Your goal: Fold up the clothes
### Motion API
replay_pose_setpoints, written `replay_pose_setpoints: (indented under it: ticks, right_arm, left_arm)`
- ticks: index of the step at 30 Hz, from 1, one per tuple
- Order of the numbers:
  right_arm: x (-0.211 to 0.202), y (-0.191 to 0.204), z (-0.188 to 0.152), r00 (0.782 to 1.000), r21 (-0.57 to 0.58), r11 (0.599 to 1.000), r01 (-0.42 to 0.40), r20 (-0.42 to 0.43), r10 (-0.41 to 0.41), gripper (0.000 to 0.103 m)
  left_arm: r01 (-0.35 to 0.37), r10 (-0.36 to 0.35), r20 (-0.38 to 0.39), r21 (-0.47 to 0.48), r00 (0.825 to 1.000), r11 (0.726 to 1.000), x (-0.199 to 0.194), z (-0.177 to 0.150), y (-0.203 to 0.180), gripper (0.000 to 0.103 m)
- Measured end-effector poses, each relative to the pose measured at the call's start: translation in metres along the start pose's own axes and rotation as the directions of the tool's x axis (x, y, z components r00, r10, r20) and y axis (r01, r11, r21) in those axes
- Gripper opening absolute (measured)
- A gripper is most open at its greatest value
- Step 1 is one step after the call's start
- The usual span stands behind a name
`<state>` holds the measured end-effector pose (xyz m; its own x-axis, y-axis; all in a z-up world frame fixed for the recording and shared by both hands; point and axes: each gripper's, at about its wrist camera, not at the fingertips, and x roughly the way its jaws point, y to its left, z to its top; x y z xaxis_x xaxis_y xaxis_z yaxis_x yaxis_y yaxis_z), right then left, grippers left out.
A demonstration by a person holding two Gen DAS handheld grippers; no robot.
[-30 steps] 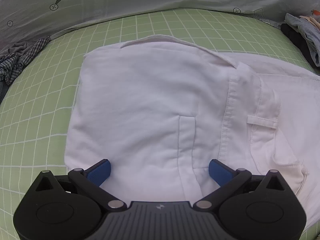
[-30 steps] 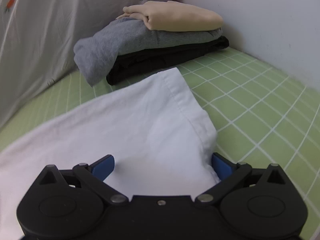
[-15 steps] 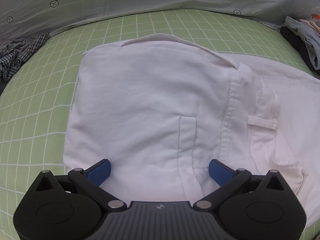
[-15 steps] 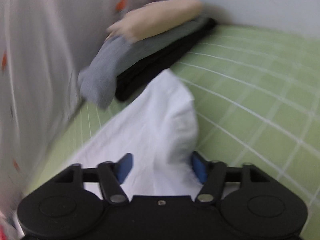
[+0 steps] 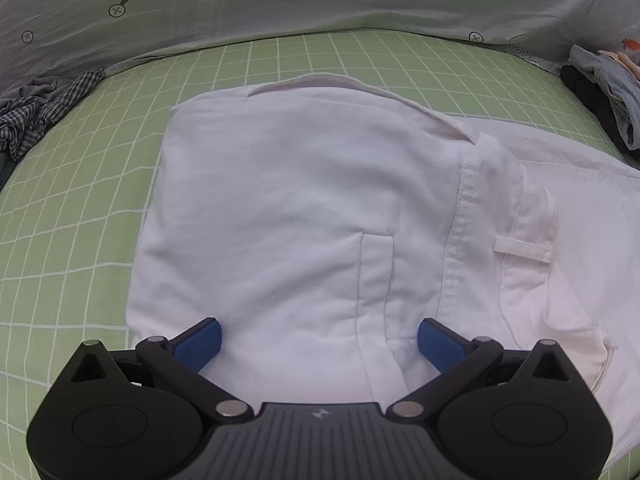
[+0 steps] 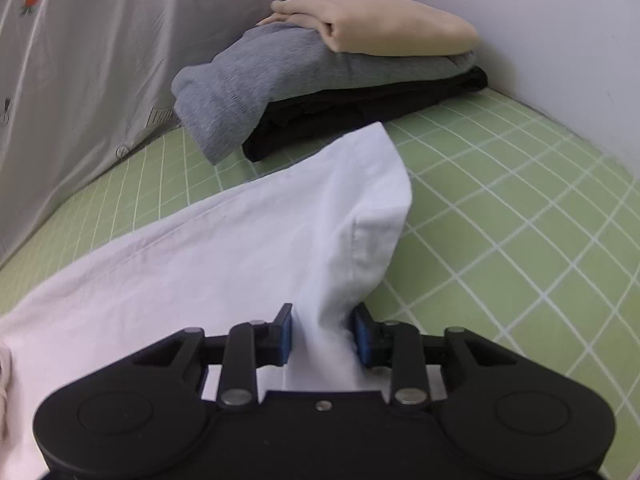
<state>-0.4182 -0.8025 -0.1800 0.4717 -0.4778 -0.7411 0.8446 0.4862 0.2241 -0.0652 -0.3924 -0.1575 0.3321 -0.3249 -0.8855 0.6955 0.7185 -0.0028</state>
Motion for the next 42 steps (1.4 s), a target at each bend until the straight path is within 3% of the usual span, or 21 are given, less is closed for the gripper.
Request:
replay_pose_setpoints:
  ticks: [9,19,24,26,28,29,30,35,38,42]
  right_arm:
    - [-0.037,0.031,0.005,0.988,0.121,0.984,-0.131,0.101,0.119,0.025]
    - [-0.048,0.149,-0.017,0.949,0.041,0.950,-0.309,0.084,0.305,0.024]
    - [-0.024,0.215,-0.057,0.955,-0.051,0.956,-0.288,-0.086,0.283,0.026]
    - [-0.011,0.238,-0.079,0.968,-0.130,0.967,-0.218,-0.158,0.197,0.028]
    - [-0.014,0.259,-0.091,0.983,-0.245,0.957,-0.158,-0.131,0.129,0.035]
    - [-0.017,0.264,-0.091,0.983,-0.256,0.954,-0.157,-0.133,0.126,0.045]
    - [-0.021,0.265,-0.089,0.981,-0.233,0.958,-0.170,-0.132,0.142,0.052]
    - [-0.045,0.255,-0.083,0.970,-0.104,0.966,-0.238,-0.081,0.230,0.054]
    - [-0.064,0.244,-0.077,0.962,-0.030,0.962,-0.273,-0.022,0.272,0.063]
    - [-0.089,0.224,-0.061,0.955,0.048,0.957,-0.287,0.097,0.281,0.064]
  left_arm:
    - [-0.027,0.027,0.003,-0.037,1.000,0.999,0.003,0.004,-0.005,0.103]
    - [0.046,-0.045,-0.015,0.035,0.999,0.998,0.007,0.010,0.005,0.103]
    - [0.105,-0.104,-0.009,0.083,0.994,0.991,0.010,0.010,0.012,0.103]
    - [0.126,-0.125,-0.011,0.104,0.992,0.987,0.012,0.011,0.015,0.103]
    - [0.143,-0.142,-0.016,0.125,0.990,0.982,0.011,0.010,0.018,0.103]
    - [0.150,-0.149,-0.015,0.134,0.989,0.980,0.011,0.010,0.019,0.103]
    - [0.155,-0.154,-0.015,0.141,0.988,0.978,0.011,0.010,0.020,0.103]
    - [0.157,-0.157,-0.012,0.144,0.987,0.977,0.011,0.009,0.024,0.103]
    - [0.153,-0.155,-0.004,0.141,0.988,0.978,0.009,0.006,0.022,0.103]
    - [0.143,-0.144,-0.001,0.137,0.990,0.980,0.008,0.005,0.019,0.103]
